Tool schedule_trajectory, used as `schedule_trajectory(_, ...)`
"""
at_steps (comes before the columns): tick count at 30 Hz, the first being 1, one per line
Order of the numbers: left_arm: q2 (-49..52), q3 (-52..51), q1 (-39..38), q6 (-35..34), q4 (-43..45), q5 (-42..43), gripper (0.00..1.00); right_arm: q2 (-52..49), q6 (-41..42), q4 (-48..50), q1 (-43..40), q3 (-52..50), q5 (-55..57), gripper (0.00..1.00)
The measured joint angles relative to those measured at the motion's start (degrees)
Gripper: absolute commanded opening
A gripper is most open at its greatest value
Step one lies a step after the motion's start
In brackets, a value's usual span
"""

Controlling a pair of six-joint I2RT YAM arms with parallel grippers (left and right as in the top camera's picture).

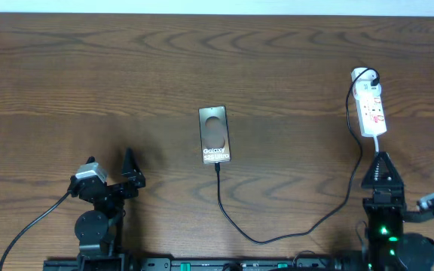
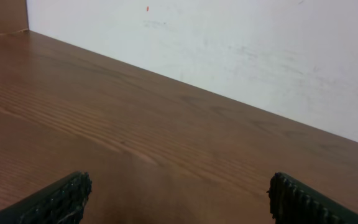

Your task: Plug charger to phone and switch on socket

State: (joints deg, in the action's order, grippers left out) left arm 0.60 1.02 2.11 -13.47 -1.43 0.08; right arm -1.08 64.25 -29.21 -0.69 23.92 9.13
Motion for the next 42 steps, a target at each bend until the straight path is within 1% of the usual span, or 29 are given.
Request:
schedule_trajectory(2, 0.00, 0.00, 0.00, 0.00, 0.00, 0.00, 0.93, 0.00, -0.66, 2.93, 0.00, -2.71, 0.52, 0.99)
schedule_trajectory(5, 0.00, 0.00, 0.00, 0.00, -0.02, -0.02, 0.93, 0.00, -4.44, 7.85, 0.00, -7.13, 0.74, 0.99)
schedule_trajectory(8, 0.00, 0.00, 0.00, 0.00, 0.00, 0.00, 0.93, -0.02, -9.99, 14.21, 0.00, -11.65, -0.26, 0.99)
schedule_trajectory(9, 0.00, 0.00, 0.00, -0.02, 0.00, 0.00, 0.93, -0.04, -13.03, 17.59, 0.00, -13.51, -1.07, 0.99)
schedule_trajectory(10, 0.00, 0.00, 0.00, 0.00, 0.00, 0.00, 0.93, -0.04, -14.14, 18.91, 0.02, -14.23, -1.46, 0.99)
schedule_trajectory(12, 0.00, 0.00, 0.00, 0.00, 0.00, -0.02, 0.93, -0.02, -19.04, 23.96, 0.02, -16.46, -2.89, 0.99)
schedule_trajectory(16, 0.00, 0.00, 0.00, 0.02, 0.00, 0.00, 0.93, 0.00, -28.15, 30.01, 0.02, -19.69, -5.38, 0.99)
schedule_trajectory(21, 0.00, 0.00, 0.00, 0.00, -0.02, 0.00, 0.93, 0.13, -39.36, 30.62, 0.02, -22.12, -8.57, 0.99)
schedule_trajectory(26, 0.00, 0.00, 0.00, 0.00, 0.00, 0.00, 0.93, 0.24, -50.27, 25.46, 0.13, -23.39, -10.05, 0.99)
schedule_trajectory(29, 0.00, 0.00, 0.00, 0.00, 0.00, 0.00, 0.93, 0.35, -55.41, 25.22, 0.15, -23.52, -10.54, 0.99)
schedule_trajectory(35, 0.00, 0.00, 0.00, 0.00, 0.00, 0.00, 0.93, 0.37, -60.15, 25.24, 0.15, -23.52, -10.67, 0.99)
schedule_trajectory(42, 0.00, 0.00, 0.00, 0.00, 0.00, 0.00, 0.93, 0.37, -61.51, 25.24, 0.15, -23.52, -10.67, 0.99)
